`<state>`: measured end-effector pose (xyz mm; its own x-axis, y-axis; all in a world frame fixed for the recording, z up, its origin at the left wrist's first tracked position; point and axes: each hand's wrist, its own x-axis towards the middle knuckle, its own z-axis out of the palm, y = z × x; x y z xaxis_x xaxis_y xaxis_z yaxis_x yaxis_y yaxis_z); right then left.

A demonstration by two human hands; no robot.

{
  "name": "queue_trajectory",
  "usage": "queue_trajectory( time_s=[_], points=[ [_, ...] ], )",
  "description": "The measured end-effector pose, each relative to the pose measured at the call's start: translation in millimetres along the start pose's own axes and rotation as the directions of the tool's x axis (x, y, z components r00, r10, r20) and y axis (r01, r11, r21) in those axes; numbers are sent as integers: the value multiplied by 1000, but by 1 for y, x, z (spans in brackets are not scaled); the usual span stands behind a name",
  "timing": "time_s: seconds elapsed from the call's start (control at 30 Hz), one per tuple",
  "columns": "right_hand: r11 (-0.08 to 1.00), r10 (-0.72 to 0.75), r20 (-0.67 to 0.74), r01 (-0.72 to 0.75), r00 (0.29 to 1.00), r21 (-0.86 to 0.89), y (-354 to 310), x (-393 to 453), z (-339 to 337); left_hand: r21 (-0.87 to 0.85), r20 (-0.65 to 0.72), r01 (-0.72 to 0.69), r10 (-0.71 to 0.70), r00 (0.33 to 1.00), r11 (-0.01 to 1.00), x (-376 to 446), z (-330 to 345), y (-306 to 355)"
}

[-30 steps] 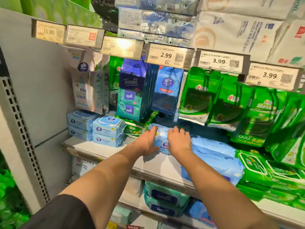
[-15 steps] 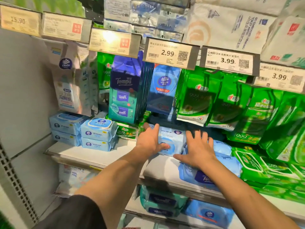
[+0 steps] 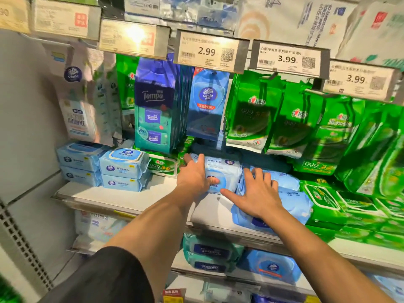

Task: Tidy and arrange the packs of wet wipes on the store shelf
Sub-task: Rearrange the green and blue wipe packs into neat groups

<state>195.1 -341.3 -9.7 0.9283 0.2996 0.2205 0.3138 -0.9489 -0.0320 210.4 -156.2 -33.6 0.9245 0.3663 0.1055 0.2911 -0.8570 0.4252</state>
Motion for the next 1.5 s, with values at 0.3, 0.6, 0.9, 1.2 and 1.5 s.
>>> queue_trajectory(
  time_s=[0.3, 0.6, 0.9, 1.2, 1.5],
  points=[
    [999, -34, 24, 34, 999, 5, 6, 1, -2, 12, 26, 3, -4, 1000, 1000, -11, -12, -10],
    [981, -179, -33, 176, 983, -87, 14, -22, -2, 47, 34, 57, -59, 998, 997, -64, -20, -22],
    [925, -369, -246, 379, 896, -10, -16, -48, -5, 161, -41, 159, -155, 987, 974, -97, -49, -67],
    [911, -366, -115, 380, 924, 158, -121, -36, -8, 217, -97, 50, -29, 995, 975, -96, -92, -144],
    [902, -156, 138, 84, 978, 423, -233, 0, 22, 222, -70, -35, 52, 996, 974, -67, -152, -242]
  ],
)
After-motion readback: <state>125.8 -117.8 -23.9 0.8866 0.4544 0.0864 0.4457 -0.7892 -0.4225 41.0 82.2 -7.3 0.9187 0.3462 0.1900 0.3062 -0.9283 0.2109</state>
